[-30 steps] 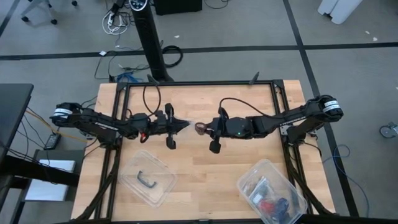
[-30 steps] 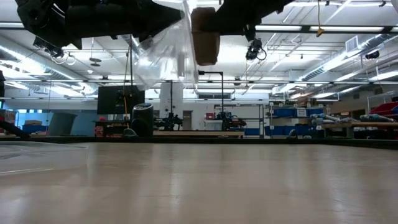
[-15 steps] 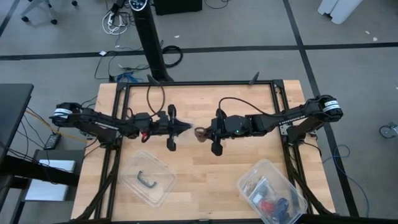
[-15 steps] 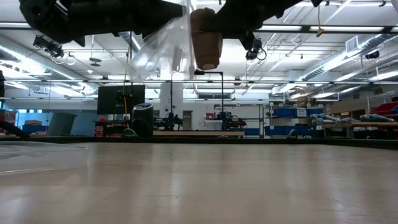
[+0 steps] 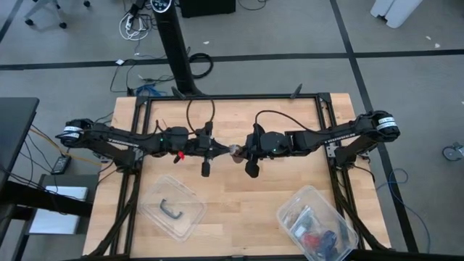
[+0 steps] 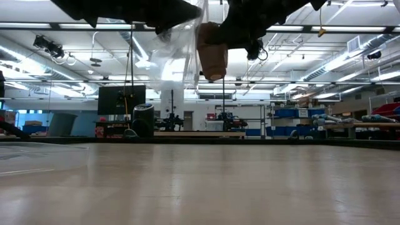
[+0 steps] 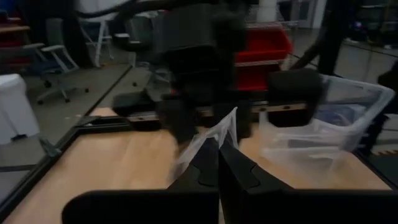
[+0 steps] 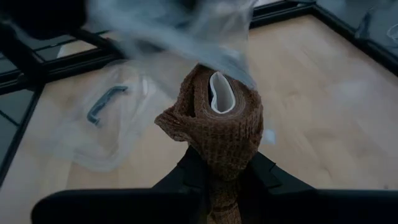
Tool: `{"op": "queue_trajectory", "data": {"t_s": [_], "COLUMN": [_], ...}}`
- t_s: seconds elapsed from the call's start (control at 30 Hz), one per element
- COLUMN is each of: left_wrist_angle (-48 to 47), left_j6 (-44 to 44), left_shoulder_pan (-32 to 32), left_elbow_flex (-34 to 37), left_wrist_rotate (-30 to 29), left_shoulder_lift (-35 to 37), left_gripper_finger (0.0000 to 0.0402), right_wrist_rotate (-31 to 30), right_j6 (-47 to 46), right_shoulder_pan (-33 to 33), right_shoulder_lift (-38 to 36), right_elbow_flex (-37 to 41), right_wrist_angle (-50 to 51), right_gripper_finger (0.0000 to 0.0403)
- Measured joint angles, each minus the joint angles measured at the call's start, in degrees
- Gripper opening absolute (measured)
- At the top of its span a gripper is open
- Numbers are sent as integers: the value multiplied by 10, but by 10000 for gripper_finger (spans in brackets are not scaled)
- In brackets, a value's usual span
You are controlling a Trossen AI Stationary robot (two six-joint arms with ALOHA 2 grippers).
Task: Roll bandage
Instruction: Put the rolled brown bandage into the transparent zip bag
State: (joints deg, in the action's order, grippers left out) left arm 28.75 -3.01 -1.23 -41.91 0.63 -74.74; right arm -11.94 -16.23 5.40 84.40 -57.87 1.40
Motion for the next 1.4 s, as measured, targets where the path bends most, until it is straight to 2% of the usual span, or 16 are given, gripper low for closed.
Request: {"op": "queue_trajectory", "data": {"t_s": [0.13,0.2,0.27,0.53,0.7,0.8,0.93,1.13,1.23,1.4], "left_wrist_angle": [-24,-48,-69,-82,-86,-88,-86,-87,-85,-89], "left_j6": [0,1,2,16,23,34,35,46,45,32], "left_shoulder_pan": [0,0,0,0,0,0,0,-2,-7,-22], "left_elbow_flex": [-13,-21,-27,-30,-31,-31,-30,-29,-29,-30], "left_wrist_rotate": [23,31,31,16,17,22,31,48,48,40], "left_shoulder_lift": [0,0,0,0,-9,-14,-19,-29,-35,-34], "left_gripper_finger": [0,0,0,0,0,0,0,0,0,0], "right_wrist_rotate": [-2,22,47,74,57,85,123,170,166,116], "right_j6": [4,10,13,41,46,32,4,-7,-7,-23], "right_shoulder_pan": [-3,-3,-3,13,16,8,-2,-10,-11,-15], "right_shoulder_lift": [0,0,0,0,0,1,32,110,120,98], "right_elbow_flex": [0,0,0,0,0,0,-3,-67,-95,-101], "right_wrist_angle": [-3,-3,-5,-11,-20,-13,-25,1,31,78], "right_gripper_finger": [45,45,45,45,45,45,45,45,45,45]}}
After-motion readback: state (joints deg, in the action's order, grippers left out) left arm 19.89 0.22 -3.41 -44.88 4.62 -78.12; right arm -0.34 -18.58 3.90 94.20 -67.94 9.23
